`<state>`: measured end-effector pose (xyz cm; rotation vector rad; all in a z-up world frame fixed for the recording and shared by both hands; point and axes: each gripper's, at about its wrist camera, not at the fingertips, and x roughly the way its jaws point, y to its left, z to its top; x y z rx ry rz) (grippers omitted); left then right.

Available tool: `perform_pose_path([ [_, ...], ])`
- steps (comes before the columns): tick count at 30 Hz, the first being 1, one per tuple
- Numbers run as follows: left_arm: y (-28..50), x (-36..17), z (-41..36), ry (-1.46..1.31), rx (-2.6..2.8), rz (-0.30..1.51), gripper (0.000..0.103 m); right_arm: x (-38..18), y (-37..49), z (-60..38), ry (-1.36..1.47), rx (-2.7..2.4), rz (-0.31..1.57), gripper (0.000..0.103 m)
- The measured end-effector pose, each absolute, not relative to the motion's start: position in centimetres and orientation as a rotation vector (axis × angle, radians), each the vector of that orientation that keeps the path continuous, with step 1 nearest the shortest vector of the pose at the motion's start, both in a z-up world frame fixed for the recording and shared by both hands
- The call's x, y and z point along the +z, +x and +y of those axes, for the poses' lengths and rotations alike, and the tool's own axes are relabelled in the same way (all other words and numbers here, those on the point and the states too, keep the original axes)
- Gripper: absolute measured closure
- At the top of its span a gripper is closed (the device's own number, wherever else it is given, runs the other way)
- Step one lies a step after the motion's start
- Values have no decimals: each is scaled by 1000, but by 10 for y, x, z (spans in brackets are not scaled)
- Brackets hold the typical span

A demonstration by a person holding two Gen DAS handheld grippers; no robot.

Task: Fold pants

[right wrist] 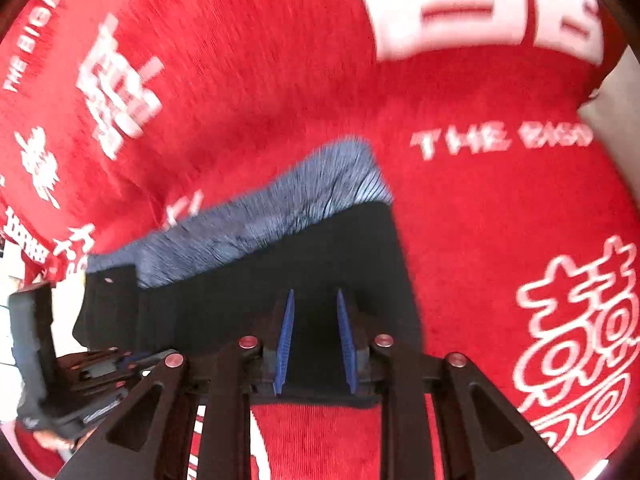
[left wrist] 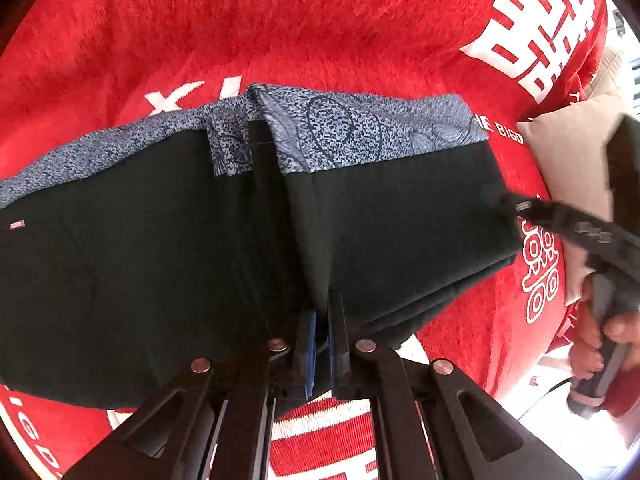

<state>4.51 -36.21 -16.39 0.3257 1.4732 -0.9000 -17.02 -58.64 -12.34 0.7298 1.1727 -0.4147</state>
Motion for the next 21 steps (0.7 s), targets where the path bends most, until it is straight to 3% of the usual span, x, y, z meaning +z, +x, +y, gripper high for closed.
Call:
perform_pose_path([
  [2, 45, -159, -362, 322, -887, 1455, 96, -132, -174, -588, 807, -405, 1129, 78],
  [3, 44, -155, -363, 331, -883, 1438, 90, -132, -177, -589, 831, -406, 1112, 78],
  [6, 47, -137, -359, 350, -841, 1357, 30, -133, -182, -590, 860, -386, 1096, 78],
  [11, 58, -115, -369, 342, -857, 1291, 30, -134, -180, -587, 813, -361, 1105, 78],
  [16, 46, -125, -403, 346, -907, 1264, 30, -125, -192, -590, 860, -366, 1050, 75],
  [18, 37, -133, -413, 341, -931, 1265, 30, -116, -200, -591, 882, -375, 1009, 58],
  [21, 28, -148, -422, 354, -941, 1274, 30, -100, -213, -594, 879, -413, 955, 43],
])
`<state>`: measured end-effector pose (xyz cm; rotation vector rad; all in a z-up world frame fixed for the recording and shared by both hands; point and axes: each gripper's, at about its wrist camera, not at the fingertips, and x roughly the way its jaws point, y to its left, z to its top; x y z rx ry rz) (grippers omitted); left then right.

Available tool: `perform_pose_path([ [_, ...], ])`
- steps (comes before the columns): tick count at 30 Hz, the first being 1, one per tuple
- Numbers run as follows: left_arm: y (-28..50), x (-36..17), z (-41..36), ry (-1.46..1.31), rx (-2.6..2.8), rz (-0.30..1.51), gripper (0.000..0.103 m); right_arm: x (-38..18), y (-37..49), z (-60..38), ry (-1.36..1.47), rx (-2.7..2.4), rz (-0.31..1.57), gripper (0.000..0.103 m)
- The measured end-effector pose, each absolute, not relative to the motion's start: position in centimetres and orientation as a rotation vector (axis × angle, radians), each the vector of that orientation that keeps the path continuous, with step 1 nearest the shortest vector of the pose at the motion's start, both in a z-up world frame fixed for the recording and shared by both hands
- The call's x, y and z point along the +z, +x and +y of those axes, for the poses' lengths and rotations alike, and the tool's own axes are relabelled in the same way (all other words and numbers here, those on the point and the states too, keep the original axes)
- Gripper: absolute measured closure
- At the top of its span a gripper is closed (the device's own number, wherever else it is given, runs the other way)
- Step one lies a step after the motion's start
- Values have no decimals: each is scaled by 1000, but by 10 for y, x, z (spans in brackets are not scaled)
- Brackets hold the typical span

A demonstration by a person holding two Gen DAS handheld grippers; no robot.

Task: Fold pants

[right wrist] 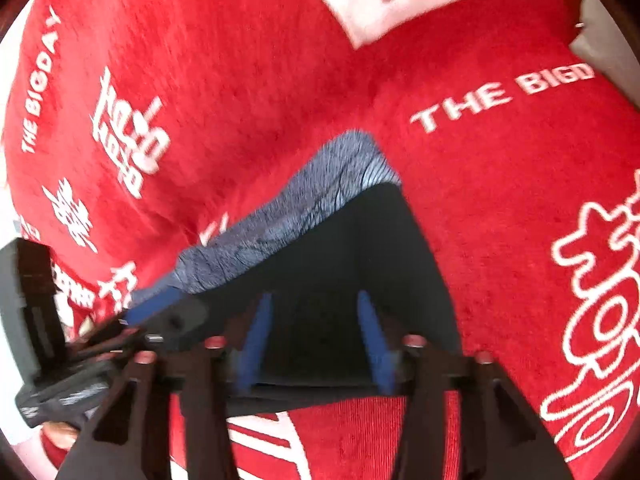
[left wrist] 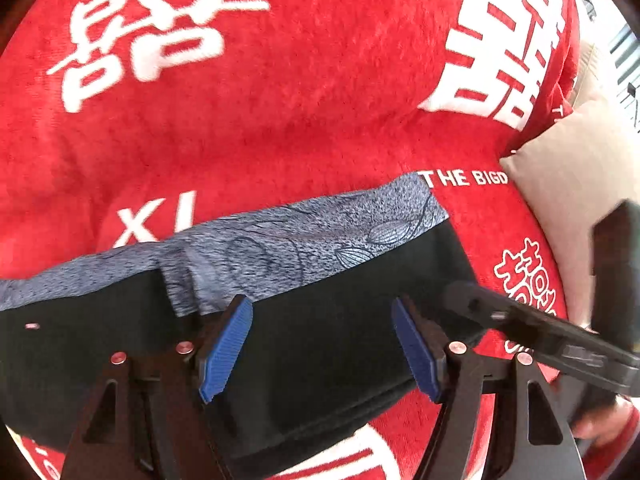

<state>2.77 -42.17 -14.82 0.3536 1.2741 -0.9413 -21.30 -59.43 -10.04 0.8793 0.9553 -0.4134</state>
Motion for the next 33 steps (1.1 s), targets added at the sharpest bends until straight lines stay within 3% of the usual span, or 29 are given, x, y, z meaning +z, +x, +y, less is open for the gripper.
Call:
perform_pose_path([
  [6, 30, -182, -407, 363, -875, 1348, 30, -93, -220, -598, 893, -458, 1013, 38],
  [12, 8, -184, -404, 470, -898, 1250, 30, -101, -213, -593, 874, -479, 1068, 38],
  [19, 11, -174, -389, 426, -852, 1277, 30, -97, -207, -585, 828, -495, 1119, 38],
  [22, 19, -168, -368, 407, -777, 1286, 23, -94, -207, -580, 809, -507, 1145, 37],
  [33, 48, -170, -261, 239, -568, 1397, 22, -84, -169, -516, 645, -441, 1212, 37],
])
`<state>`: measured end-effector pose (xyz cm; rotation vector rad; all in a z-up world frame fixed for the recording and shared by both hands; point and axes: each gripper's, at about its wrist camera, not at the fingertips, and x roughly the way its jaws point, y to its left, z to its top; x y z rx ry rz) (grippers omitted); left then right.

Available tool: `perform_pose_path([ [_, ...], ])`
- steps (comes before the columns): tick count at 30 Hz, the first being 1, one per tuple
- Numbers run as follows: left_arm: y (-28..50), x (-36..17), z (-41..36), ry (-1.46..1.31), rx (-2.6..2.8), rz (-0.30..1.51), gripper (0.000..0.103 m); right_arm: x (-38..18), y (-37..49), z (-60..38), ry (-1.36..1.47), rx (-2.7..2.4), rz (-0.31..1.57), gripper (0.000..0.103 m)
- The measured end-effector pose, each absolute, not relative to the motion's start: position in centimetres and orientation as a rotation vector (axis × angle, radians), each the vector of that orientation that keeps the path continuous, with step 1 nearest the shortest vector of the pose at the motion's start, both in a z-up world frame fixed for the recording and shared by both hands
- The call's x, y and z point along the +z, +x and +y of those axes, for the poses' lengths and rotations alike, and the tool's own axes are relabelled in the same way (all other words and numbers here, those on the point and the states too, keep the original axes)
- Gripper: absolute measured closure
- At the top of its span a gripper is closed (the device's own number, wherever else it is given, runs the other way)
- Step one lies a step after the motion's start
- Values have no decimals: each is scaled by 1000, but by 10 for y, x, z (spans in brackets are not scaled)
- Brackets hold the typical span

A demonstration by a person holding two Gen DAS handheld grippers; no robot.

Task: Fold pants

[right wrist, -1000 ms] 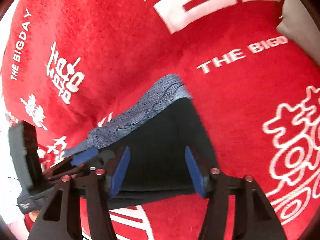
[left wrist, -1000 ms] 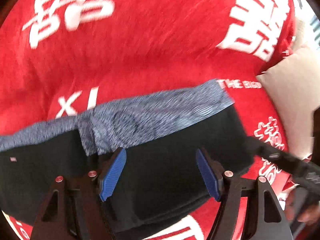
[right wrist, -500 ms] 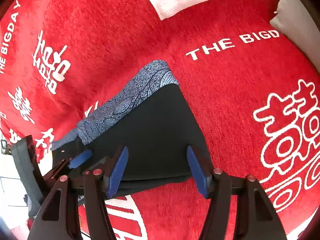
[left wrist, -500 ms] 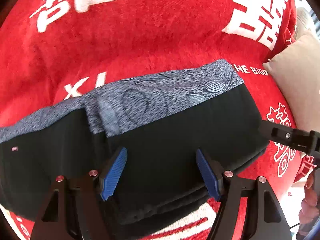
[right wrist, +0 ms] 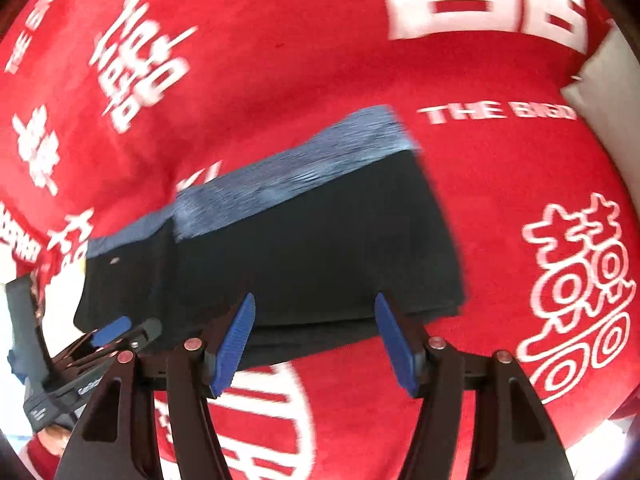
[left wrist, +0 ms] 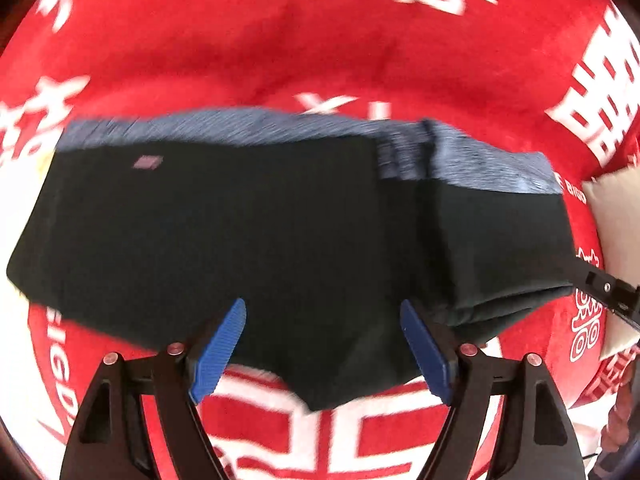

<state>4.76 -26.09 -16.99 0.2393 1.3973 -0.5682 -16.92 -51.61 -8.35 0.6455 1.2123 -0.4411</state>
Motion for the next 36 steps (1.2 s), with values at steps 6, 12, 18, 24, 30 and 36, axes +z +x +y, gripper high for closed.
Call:
perform_pose_path([
  [6, 56, -174, -216, 159, -488, 1431, 22, -93, -130, -476, 587, -330, 1265, 37],
  [12, 65, -177, -184, 115, -431, 1434, 22, -106, -98, -442, 512, -261, 1302, 37],
  [18, 77, -180, -151, 20, -381, 1443, 22, -140, -95, -416, 392, -246, 1390, 29],
  [24, 95, -181, -106, -105, -309, 1424, 22, -142, -91, -404, 306, -243, 1414, 25],
  [30, 116, -189, -64, -240, -218, 1422, 22, -145, -85, -395, 237, -253, 1442, 19],
  [36, 128, -199, -46, -345, -231, 1399, 22, -148, -80, -395, 219, -257, 1465, 18],
])
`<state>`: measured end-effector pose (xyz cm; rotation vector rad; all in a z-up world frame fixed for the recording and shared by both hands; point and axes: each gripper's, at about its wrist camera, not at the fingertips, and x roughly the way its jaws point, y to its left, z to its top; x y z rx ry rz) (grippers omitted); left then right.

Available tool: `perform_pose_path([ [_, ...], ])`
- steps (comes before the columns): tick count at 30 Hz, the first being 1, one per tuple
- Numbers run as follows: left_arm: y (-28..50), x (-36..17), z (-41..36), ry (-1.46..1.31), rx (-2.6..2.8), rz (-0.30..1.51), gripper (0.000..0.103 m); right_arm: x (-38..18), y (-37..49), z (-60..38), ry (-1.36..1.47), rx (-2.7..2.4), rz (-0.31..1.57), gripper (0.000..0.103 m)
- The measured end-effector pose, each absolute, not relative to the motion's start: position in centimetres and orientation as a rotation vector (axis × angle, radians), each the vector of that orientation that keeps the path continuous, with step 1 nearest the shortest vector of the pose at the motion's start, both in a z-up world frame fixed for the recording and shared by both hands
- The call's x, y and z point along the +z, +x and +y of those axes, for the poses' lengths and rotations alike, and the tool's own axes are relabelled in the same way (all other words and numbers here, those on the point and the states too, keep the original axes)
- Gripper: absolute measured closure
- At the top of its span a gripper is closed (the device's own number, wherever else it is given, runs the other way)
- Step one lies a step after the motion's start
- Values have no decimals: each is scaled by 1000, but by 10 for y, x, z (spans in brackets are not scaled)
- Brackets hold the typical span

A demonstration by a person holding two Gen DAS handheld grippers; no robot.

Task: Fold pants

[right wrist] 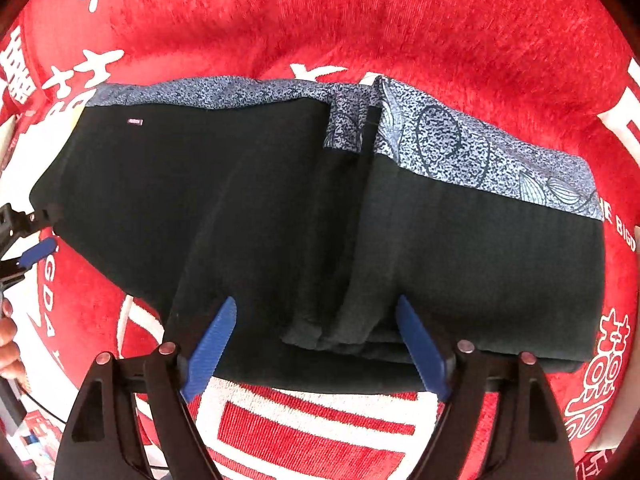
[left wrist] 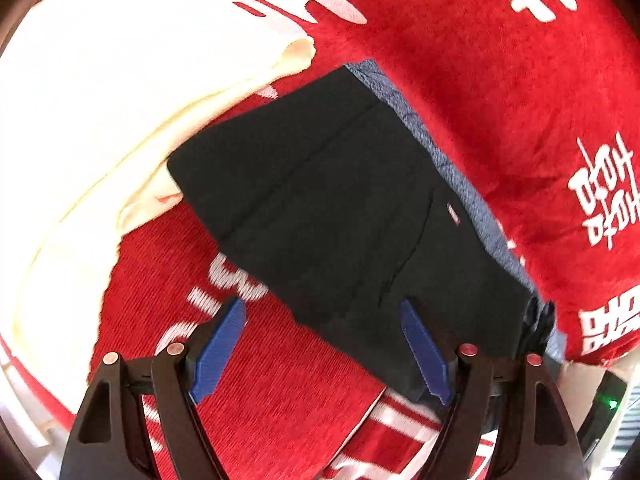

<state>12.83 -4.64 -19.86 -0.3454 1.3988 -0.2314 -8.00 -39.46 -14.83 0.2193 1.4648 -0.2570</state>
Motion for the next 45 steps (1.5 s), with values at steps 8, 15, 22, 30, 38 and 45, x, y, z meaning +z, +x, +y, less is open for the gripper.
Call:
perform_pose_path([
  [8, 142, -207, -32, -584, -341, 1357, 22, -151, -78, -392, 212, -256, 1474, 18],
  [15, 145, -195, -39, -658, -419, 1287, 22, -151, -80, -391, 209, -247, 1466, 18],
  [22, 154, -206, -51, -588, -335, 1336, 22, -150, -82, -391, 219, -256, 1463, 18],
  [30, 153, -189, -81, -252, -247, 1315, 71, -112, -59, -397, 333, -214, 1423, 19],
  [38, 119, -163, -142, 243, -279, 1098, 72, -85, 51, -367, 482, 71, 1469, 18],
  [45, 107, -158, -160, 418, -298, 1008, 72, -94, 157, -270, 290, 317, 1644, 11],
])
